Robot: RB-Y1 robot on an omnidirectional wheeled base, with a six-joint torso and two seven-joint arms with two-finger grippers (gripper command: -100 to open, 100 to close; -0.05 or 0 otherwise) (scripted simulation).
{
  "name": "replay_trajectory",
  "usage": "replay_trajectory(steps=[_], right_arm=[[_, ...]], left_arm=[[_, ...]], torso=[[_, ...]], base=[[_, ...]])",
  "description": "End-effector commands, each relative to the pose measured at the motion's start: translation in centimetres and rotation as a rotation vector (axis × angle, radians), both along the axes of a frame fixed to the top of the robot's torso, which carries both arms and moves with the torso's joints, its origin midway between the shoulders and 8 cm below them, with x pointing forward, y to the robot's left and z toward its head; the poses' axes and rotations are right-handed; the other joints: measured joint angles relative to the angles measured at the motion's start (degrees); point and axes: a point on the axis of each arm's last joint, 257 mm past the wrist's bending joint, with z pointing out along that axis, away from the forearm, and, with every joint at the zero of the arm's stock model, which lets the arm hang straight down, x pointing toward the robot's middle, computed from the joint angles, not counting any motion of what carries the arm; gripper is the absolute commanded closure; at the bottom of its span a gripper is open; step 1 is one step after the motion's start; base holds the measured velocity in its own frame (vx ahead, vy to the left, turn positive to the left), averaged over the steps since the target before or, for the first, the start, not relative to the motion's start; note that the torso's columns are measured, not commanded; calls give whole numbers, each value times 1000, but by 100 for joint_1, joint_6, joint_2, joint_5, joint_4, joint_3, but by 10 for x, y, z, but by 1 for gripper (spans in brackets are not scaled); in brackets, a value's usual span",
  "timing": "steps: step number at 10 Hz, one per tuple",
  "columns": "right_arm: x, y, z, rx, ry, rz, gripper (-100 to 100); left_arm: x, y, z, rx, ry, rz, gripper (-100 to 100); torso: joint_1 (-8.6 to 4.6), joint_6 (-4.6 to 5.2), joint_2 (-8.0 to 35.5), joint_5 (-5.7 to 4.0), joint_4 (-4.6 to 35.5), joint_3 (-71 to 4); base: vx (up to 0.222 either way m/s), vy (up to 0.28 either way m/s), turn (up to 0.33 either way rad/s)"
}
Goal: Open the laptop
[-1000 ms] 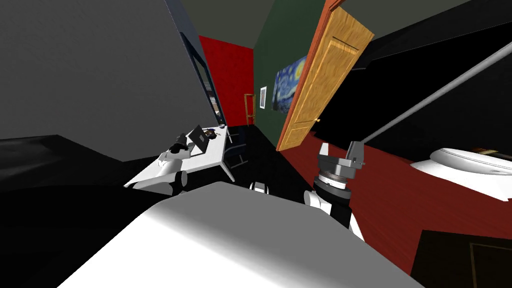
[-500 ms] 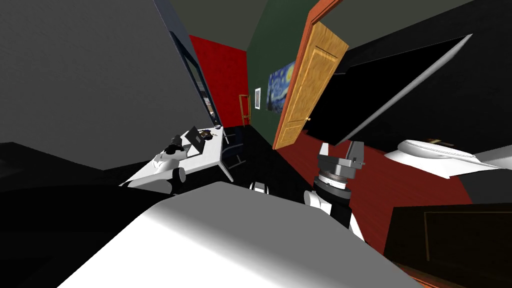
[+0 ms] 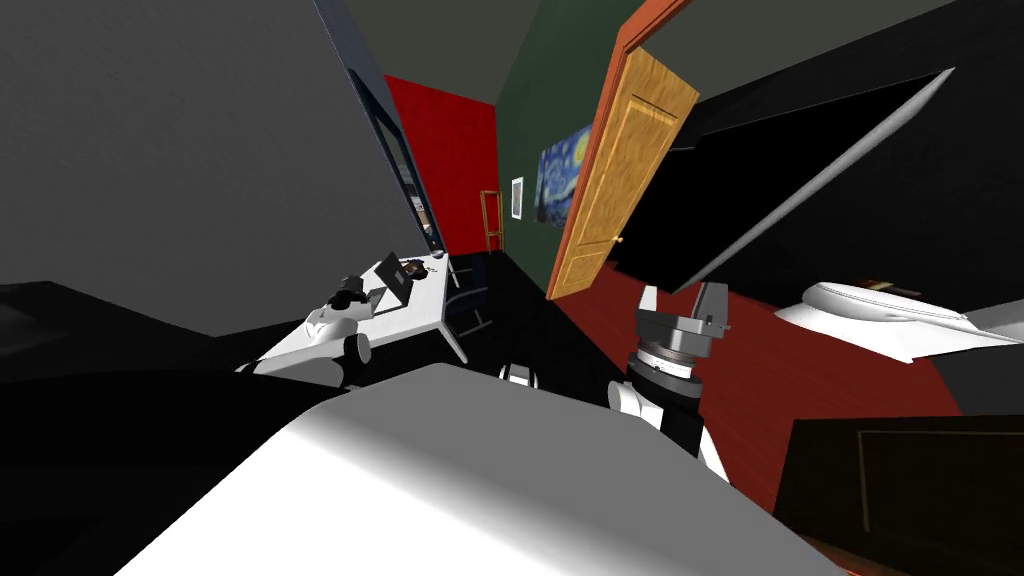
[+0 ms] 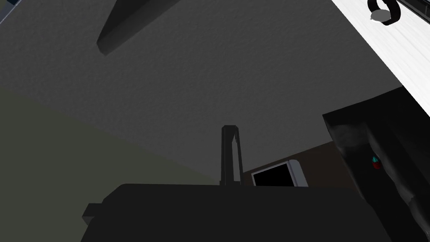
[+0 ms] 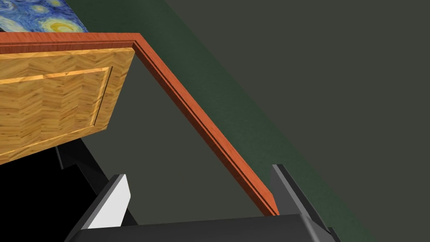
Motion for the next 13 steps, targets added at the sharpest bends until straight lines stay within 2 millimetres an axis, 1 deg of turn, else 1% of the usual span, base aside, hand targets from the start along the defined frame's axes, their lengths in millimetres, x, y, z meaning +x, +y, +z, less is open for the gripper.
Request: replay_trajectory(steps=[1,2,3,4,5,6,7,8,9,10,11,12,13], right_arm=[[0,0,0,0,0,0,0],[0,0,0,0,0,0,0],[0,0,0,0,0,0,0],[0,0,0,0,0,0,0],[0,0,0,0,0,0,0],[0,0,0,0,0,0,0],[0,0,0,0,0,0,0],[0,0,0,0,0,0,0],[0,0,0,0,0,0,0],[0,0,0,0,0,0,0],[0,0,0,0,0,0,0],[0,0,0,0,0,0,0],[0,0,0,0,0,0,0]], left_arm=[[17,-16,0,6,7,-45,100],[21,-19,10,22,-2,-55,100],[32,-30,6,16,-2,-85,100],[40,-36,13,33,-1,-104,100],[40,-36,13,33,-1,-104,100],[53,-52,8,26,4,-144,100],[58,-56,14,39,0,-156,100],[68,-70,4,22,6,-189,100],[77,-78,14,41,0,-211,100],[85,-93,-1,16,12,-242,100],[95,-102,12,39,0,-268,100],[104,-119,-1,14,8,-301,100],[112,-129,9,33,-1,-326,100]], torso=[[-5,4,21,-2,6,13],[5,-17,27,0,9,19],[-1,0,28,-1,9,18],[-8,-10,23,-3,8,16],[-10,1,24,-4,7,15],[-8,1,39,-3,11,24],[3,-19,34,0,11,23],[0,0,29,-1,9,19],[-6,-11,21,-2,7,15],[-8,1,28,-4,8,17],[-2,-10,23,-1,8,16],[-2,0,27,-3,9,16],[0,-10,31,0,9,20]], base=[[79,28,364],[92,12,227],[113,-2,329],[116,-13,189],[63,-10,-29],[87,5,376],[96,-2,225],[117,-16,337],[96,-24,188],[119,-11,319],[114,-14,209],[105,-10,331],[90,-21,222]])
